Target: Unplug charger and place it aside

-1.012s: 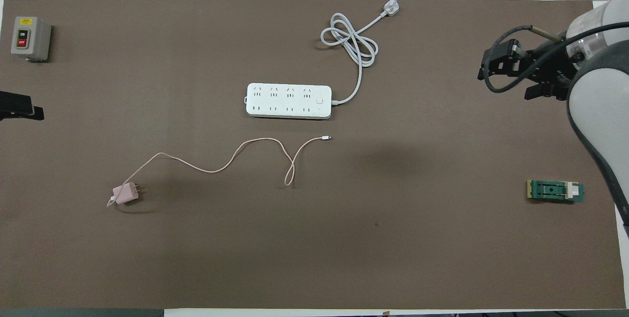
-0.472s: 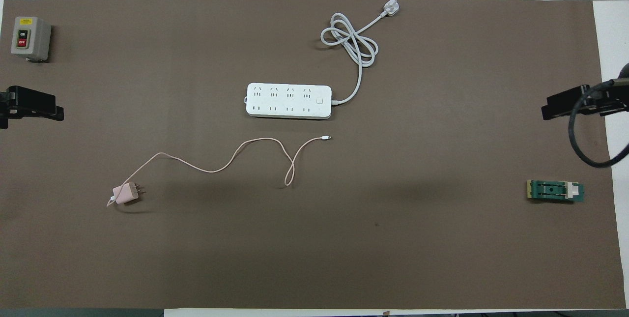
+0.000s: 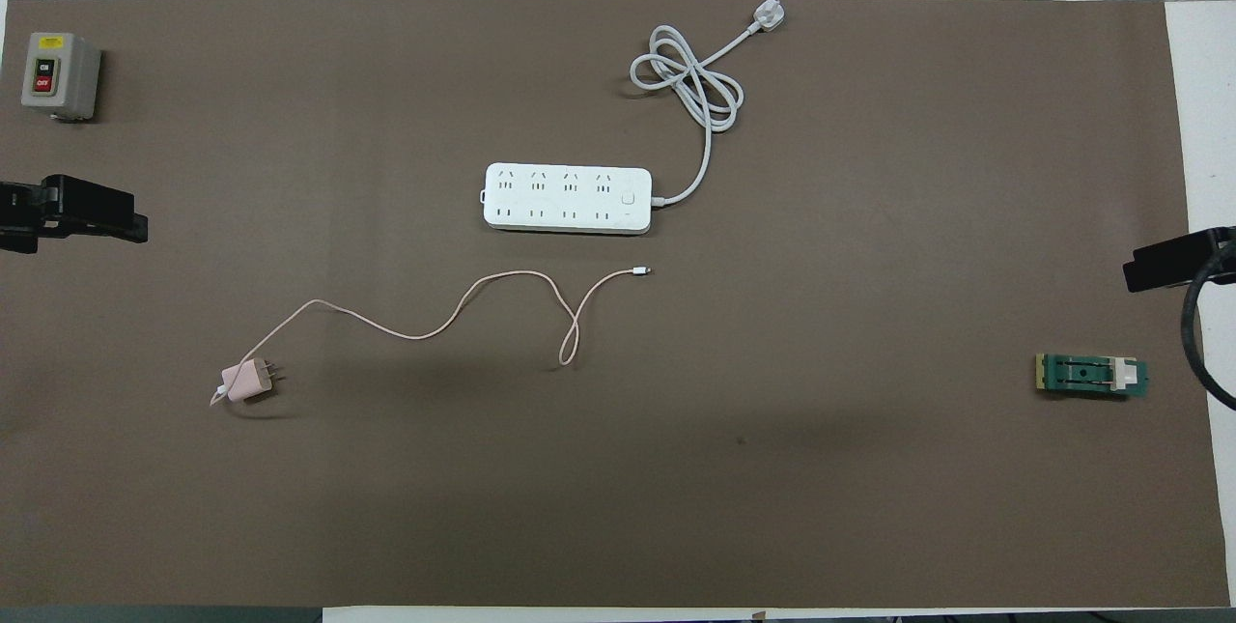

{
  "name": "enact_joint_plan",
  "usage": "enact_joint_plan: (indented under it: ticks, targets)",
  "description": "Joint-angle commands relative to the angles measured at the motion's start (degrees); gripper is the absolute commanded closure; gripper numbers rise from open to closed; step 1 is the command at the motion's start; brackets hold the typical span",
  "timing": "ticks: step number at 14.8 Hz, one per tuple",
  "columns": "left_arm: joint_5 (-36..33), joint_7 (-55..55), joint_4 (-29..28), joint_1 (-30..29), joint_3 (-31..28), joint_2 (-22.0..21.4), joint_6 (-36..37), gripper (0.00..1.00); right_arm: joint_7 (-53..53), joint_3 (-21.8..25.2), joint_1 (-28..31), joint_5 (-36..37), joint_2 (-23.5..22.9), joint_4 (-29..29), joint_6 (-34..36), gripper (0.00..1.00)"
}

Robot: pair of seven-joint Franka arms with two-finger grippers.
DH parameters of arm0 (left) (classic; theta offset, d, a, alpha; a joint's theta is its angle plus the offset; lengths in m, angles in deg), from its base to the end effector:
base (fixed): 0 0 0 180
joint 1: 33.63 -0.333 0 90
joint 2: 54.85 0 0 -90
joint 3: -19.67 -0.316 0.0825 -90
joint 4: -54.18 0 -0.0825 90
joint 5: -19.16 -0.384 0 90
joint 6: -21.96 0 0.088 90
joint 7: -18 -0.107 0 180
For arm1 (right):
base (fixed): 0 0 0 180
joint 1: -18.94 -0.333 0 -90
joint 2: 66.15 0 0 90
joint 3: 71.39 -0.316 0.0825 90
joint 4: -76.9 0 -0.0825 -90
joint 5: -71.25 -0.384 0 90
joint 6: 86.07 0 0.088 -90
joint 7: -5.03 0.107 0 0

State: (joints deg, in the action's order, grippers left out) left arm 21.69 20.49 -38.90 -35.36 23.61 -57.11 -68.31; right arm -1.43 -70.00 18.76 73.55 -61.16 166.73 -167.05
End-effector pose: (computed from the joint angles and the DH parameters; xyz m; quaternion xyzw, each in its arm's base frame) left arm 0.5415 -0.0264 0.6212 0.9998 0.0027 -0.0057 0.0205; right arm 0.5101 -0.0162 0.6591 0.9983 0.0434 -0.0349 0.0166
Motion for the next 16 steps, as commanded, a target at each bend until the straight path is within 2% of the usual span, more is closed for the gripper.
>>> enact_joint_plan:
  ticks: [1,16]
  targets:
    - [-1.3,-0.6,-1.0,0.7,-0.4,-1.1,0.9,0.0,-0.7,-0.7,0.9,1.3,2.4,3.2,-0.2,0.0]
    - [-3.0,-5.1,-1.3,1.3,-0.4,-1.5,4.7,0.0,4.1,-1.1,2.1,-2.4,2.4,3.2,-1.5,0.0]
